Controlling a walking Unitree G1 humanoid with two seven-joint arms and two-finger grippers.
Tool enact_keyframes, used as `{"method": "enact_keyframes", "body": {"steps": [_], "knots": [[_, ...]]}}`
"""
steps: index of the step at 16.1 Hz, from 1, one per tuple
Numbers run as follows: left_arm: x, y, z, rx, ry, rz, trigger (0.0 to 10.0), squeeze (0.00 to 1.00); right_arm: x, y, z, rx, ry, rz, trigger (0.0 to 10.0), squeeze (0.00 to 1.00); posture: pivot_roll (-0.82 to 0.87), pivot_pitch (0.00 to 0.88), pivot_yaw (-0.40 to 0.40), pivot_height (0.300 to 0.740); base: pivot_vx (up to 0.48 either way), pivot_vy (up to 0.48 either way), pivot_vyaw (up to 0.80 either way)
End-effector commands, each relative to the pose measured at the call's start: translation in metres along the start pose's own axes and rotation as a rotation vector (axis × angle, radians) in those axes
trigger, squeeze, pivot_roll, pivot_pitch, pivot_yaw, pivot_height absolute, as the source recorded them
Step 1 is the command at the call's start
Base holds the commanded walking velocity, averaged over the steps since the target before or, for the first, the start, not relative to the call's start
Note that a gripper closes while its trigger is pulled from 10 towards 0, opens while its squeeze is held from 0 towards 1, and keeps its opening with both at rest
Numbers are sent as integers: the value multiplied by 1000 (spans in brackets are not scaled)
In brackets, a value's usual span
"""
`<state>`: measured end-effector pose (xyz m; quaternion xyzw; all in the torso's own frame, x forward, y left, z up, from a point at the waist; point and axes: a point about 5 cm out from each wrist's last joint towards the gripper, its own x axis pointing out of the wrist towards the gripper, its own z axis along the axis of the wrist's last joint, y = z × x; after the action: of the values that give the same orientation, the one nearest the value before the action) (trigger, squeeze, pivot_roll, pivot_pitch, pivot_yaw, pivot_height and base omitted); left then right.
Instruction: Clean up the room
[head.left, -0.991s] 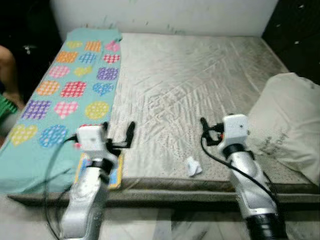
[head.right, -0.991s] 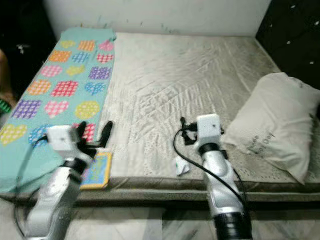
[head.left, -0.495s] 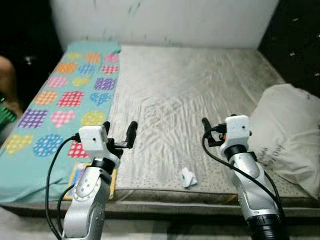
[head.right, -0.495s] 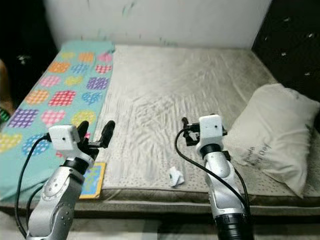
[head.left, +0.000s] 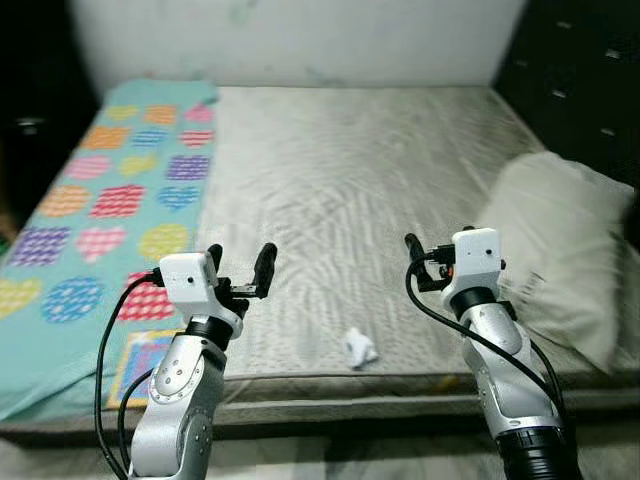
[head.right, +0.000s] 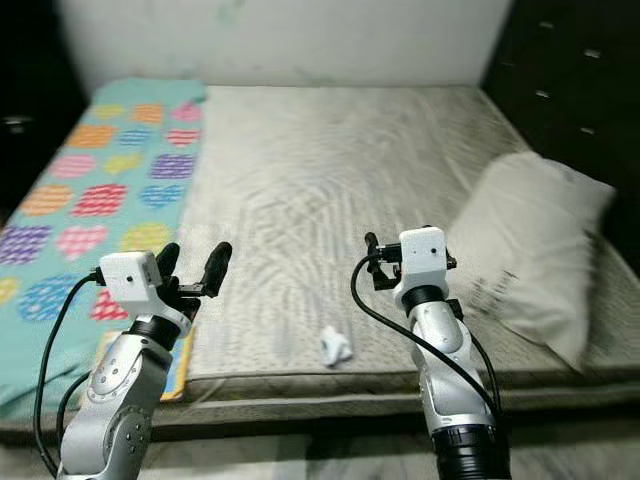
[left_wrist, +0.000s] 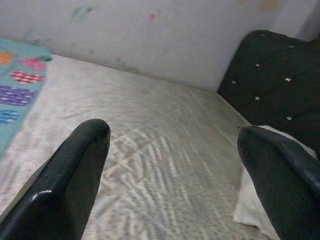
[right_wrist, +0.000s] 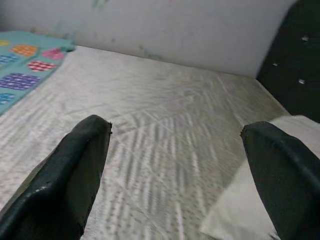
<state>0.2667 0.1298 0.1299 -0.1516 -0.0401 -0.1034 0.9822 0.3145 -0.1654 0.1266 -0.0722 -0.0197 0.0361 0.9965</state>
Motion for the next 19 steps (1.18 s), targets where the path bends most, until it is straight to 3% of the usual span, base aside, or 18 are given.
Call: {"method": "enact_keyframes", "body": {"steps": [1, 7, 14, 19], "knots": [[1, 0, 0, -2, 1, 2, 10000, 0, 2, -4, 0, 5, 7, -16, 10000, 0, -54, 54, -19, 740, 0, 0, -606], [0, 0, -4, 5, 15, 9, 10000, 0, 2, -4, -3, 6, 13, -18, 10000, 0, -48, 28, -15, 740, 0, 0, -93], [0, 7, -7, 22, 30, 43, 10000, 0, 7, -12, -5, 0, 13, -45, 10000, 0, -37, 0, -6, 740, 0, 0, -631], [-11, 20, 2, 63, 26, 102, 10000, 0, 2, -8, 1, 15, -8, -8, 10000, 0, -32, 79, -14, 740, 0, 0, 0]]}}
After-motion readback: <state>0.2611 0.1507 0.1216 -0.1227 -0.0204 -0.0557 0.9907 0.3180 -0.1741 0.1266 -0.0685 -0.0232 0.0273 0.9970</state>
